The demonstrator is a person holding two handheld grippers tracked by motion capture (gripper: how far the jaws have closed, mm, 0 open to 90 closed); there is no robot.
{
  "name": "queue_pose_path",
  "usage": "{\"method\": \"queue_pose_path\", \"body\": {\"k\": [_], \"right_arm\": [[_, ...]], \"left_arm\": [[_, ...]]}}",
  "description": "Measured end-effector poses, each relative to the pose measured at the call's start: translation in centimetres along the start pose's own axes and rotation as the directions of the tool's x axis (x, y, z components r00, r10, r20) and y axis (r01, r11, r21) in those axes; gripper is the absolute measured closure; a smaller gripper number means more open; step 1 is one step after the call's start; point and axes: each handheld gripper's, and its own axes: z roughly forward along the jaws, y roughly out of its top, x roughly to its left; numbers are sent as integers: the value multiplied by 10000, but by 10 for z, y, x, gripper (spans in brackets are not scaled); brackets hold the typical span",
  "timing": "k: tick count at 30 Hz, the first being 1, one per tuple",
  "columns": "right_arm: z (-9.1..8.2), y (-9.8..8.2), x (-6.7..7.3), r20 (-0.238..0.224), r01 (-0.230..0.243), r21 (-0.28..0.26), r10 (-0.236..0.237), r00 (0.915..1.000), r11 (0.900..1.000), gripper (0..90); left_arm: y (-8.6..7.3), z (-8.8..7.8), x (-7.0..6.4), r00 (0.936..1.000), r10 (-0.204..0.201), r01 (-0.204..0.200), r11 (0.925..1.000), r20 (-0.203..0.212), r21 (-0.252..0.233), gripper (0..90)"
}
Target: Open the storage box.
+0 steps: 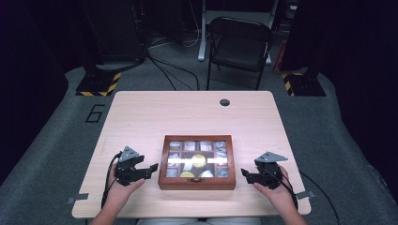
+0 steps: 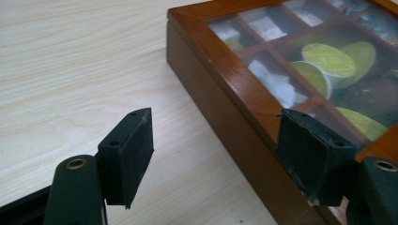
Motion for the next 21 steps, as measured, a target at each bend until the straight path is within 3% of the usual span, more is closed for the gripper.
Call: {"method": "queue_pose_path", "body": {"k": [6,13,21], "right_arm": [[-10,-2,9,-97,270,-183,-271,9996,9995,317],[-18,-4,15,-365,21,-446,-37,9993,9990,345],[-27,-5,24,-485,147,-789,-186,9987,9968,350]], "left_arm": [[0,-5,-11,9996,172,-168,9997,238,-148,279],[-1,-8,-16,9980,260,-249,9995,578,-199,280],[-4,-12,-27,9936,643,-625,9978,927,-216,302]]}}
